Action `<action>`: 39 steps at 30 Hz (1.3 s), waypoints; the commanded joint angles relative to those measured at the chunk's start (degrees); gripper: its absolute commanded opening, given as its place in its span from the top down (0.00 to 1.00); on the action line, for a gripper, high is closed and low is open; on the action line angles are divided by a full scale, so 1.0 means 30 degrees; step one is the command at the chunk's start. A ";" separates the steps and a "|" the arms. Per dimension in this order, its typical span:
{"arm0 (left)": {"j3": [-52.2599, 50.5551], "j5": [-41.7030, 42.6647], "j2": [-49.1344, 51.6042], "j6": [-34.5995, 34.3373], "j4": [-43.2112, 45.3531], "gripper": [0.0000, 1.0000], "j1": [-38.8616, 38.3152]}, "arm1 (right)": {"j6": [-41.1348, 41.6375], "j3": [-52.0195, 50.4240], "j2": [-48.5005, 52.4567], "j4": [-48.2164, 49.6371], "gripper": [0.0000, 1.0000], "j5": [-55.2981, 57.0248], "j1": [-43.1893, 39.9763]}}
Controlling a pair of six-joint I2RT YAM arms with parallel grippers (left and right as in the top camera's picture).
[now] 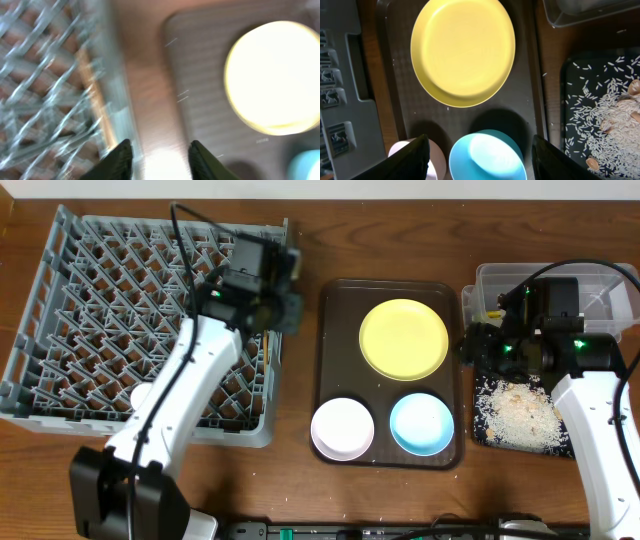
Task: Sort waste into correct bins and load items into the dishwasher
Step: 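Grasp the blue bowl on the brown tray with the left gripper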
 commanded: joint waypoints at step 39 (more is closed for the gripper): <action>-0.0277 0.0328 0.5195 -0.0750 0.1013 0.46 -0.9967 | 0.1144 -0.1690 -0.0051 0.0597 0.01 -0.1515 -0.6419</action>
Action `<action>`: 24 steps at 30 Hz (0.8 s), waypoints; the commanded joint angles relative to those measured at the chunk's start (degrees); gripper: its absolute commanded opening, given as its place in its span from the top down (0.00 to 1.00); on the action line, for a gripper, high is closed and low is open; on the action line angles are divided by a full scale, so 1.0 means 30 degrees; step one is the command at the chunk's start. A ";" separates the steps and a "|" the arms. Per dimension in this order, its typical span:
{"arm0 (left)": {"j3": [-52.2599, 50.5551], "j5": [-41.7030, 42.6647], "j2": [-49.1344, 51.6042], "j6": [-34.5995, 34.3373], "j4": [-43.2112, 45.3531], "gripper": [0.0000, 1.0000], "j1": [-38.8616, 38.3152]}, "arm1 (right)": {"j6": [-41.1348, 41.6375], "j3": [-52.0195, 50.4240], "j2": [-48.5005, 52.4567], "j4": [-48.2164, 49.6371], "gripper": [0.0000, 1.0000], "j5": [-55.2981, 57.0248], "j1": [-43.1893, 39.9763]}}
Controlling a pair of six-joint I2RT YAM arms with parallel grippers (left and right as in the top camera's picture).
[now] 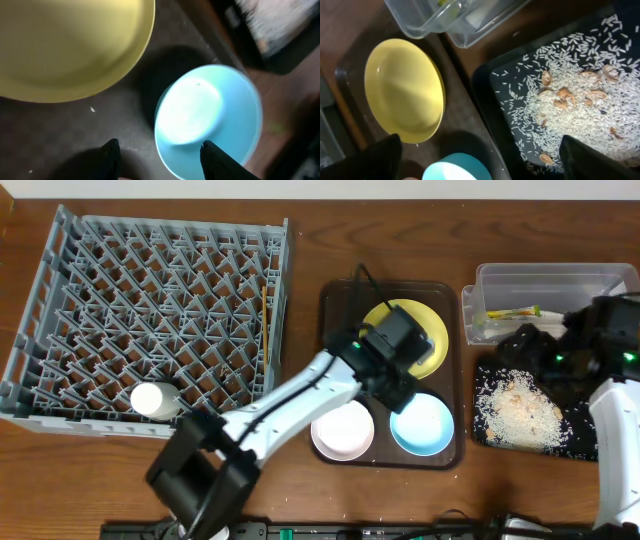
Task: Sort waste into correct bins and load items into the dishwasher
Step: 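Grasp the blue bowl on the brown tray with the left gripper, then carry the blue bowl left and release it in the dish rack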
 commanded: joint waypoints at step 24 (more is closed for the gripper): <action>0.1851 -0.2353 0.1676 -0.0109 -0.2069 0.92 -0.0444 | 0.0131 0.0015 -0.0051 -0.0124 0.01 -0.1304 -0.0321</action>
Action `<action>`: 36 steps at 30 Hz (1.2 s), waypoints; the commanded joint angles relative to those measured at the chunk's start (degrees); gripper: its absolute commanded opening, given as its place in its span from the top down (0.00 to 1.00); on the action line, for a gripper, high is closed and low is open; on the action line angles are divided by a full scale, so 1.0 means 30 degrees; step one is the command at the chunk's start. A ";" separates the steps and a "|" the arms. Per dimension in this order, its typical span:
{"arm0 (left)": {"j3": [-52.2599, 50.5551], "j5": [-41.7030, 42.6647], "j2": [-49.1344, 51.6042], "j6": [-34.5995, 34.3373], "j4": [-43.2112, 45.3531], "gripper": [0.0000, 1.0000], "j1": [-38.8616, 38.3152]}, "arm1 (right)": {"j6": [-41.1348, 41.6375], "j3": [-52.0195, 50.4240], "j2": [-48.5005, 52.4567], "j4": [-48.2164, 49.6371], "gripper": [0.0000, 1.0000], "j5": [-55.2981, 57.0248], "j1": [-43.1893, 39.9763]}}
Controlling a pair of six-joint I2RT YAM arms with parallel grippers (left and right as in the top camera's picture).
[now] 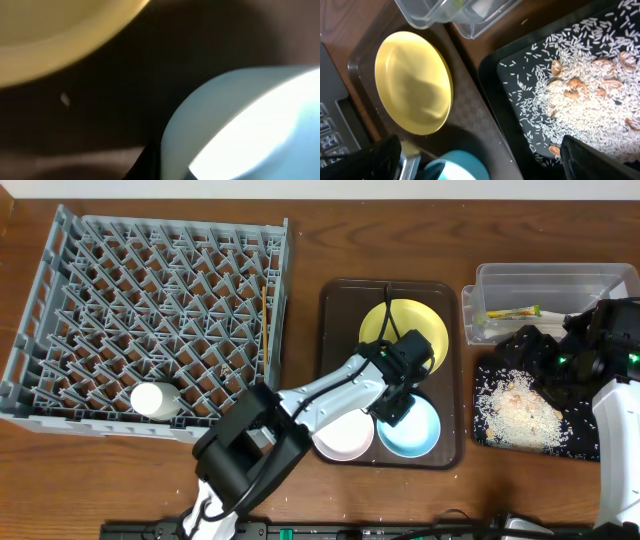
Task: Sort waste into correct bins and load items into the dishwasher
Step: 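Carry the blue bowl left and release it in the dish rack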
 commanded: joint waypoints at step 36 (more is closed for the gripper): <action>0.2193 -2.8057 -0.0634 0.3308 0.4058 0.92 0.9996 | 0.0080 0.0015 -0.0051 0.0554 0.01 -0.0117 -0.0036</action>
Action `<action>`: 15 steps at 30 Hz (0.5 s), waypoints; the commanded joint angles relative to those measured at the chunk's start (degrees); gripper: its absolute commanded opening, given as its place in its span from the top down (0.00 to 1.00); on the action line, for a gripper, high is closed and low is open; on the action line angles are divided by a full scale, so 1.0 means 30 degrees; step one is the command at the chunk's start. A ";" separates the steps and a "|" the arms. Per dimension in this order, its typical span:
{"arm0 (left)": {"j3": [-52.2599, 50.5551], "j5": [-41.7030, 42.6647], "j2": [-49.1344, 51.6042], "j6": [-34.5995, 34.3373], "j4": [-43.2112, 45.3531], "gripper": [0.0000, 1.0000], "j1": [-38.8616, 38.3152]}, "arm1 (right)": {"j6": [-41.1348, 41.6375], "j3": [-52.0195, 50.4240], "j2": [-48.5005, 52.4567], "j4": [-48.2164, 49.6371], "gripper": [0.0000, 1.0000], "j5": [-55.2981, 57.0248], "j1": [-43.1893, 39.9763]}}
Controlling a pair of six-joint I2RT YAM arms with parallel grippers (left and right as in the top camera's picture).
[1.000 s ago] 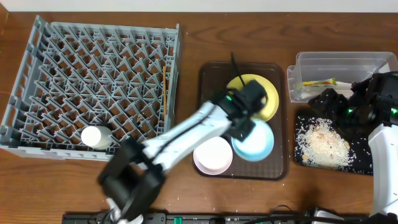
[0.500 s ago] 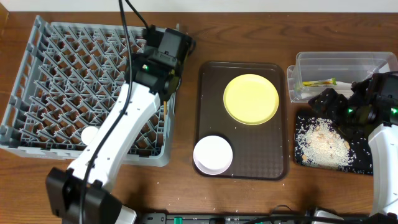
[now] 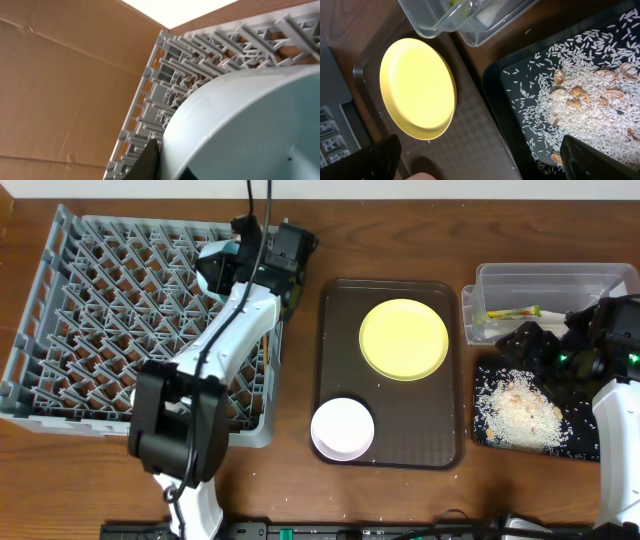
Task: Sort waste into correct bins and load items into the dishwasher
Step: 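Carry the blue bowl left and release it in the dish rack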
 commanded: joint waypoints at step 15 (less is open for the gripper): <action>-0.0291 -0.1479 0.1362 0.1792 0.1362 0.93 -0.0095 | 0.0080 0.0015 -0.0051 0.0036 0.01 -0.0073 -0.0036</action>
